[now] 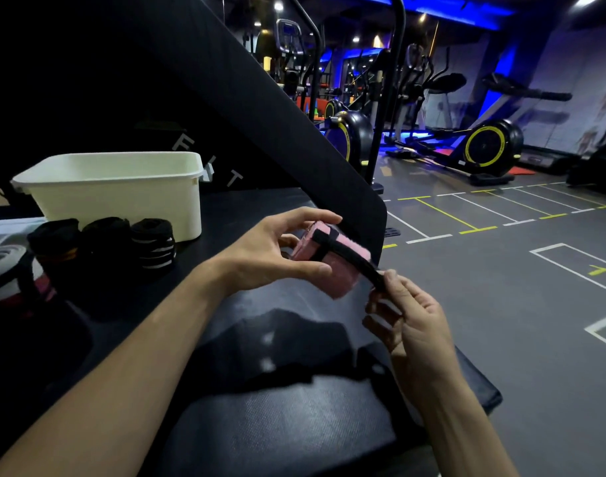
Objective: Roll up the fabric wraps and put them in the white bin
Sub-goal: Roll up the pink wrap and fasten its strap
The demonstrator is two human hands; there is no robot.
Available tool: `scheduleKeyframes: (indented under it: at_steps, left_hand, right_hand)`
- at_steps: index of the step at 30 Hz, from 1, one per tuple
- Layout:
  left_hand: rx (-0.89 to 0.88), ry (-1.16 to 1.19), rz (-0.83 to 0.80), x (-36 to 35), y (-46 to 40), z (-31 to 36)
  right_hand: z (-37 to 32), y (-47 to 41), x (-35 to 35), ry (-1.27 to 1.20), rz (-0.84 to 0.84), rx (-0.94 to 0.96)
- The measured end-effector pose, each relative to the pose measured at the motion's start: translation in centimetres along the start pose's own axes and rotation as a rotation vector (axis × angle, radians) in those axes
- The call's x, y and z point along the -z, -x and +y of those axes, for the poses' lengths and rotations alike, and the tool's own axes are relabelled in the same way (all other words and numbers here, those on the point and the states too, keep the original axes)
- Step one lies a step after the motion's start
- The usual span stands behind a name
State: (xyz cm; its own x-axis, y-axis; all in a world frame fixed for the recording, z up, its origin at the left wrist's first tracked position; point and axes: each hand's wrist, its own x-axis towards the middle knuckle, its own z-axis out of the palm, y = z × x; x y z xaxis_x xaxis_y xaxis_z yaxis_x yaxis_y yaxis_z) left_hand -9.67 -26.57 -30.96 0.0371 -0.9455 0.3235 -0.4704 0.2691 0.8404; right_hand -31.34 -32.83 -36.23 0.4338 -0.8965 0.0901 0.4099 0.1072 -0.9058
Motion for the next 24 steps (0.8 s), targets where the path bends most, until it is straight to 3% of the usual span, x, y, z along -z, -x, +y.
scheduleKeyframes:
  at_steps: [7,13,15,20,24]
  left_hand:
    - [-0.025,0.021,0.035,0.3,-0.1,-0.3]
    - [-0.033,0.021,0.048,0.3,-0.1,-0.2]
    - [-0.031,0.026,0.055,0.3,-0.1,-0.2]
    - [-0.030,-0.009,0.058,0.8,-0.2,-0.5]
    - [-0.031,-0.081,0.054,0.3,-0.2,-0.7]
  right_hand:
    - [0.0,-0.2,0.3,0.021,0.038,0.000]
    - [0.8,0.1,0.5,0.500,0.020,0.398]
    - [1.0,0.1,0.2,0.554,0.055,0.460]
    - [0.8,0.0,0.1,0.383,0.083,0.394]
    - [0.1,-0.1,-0.2,-0.047,0.133,0.132]
